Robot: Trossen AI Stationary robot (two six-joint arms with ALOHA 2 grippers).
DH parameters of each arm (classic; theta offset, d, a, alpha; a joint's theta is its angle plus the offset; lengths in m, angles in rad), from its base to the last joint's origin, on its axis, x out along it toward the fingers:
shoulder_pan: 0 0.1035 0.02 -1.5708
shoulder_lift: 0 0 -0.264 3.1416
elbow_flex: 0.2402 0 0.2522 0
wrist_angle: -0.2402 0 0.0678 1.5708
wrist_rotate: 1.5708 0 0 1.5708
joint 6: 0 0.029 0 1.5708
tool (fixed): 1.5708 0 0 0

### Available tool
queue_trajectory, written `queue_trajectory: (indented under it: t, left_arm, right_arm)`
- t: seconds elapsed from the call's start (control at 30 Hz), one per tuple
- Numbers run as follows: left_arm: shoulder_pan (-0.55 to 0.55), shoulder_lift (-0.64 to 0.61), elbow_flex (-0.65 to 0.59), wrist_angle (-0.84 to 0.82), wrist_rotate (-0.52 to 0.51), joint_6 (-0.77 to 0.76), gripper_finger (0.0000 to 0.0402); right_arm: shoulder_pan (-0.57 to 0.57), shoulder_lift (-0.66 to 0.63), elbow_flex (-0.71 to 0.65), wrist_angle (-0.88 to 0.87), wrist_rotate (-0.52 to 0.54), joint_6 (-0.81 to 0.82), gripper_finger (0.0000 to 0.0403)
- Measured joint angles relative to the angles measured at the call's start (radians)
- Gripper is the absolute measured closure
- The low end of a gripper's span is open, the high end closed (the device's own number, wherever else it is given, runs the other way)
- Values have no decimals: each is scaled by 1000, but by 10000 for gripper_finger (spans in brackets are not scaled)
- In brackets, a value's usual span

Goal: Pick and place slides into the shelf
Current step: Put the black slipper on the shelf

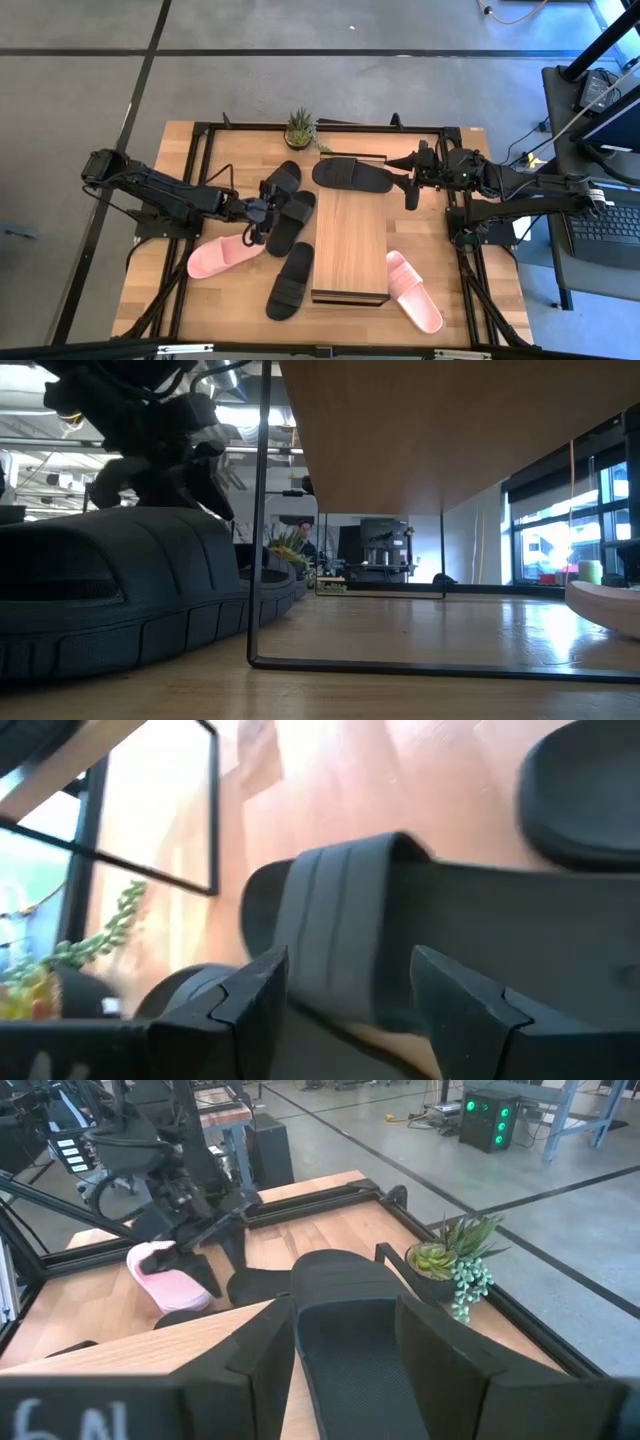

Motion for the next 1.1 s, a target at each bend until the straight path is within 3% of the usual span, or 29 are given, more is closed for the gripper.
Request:
queue_trajectory:
  t: [0.33,0.63,1.1]
  left_arm:
    - [-16,18,1,4,-10,0,198]
    - [-16,179,1,92,-24,1,198]
    - [-15,262,1,203,-196,2,198]
  right_arm:
    - [0,0,0,-5,0,-2,230]
    - [0,0,0,-5,0,-2,230]
    - [0,0,0,-5,0,-1,230]
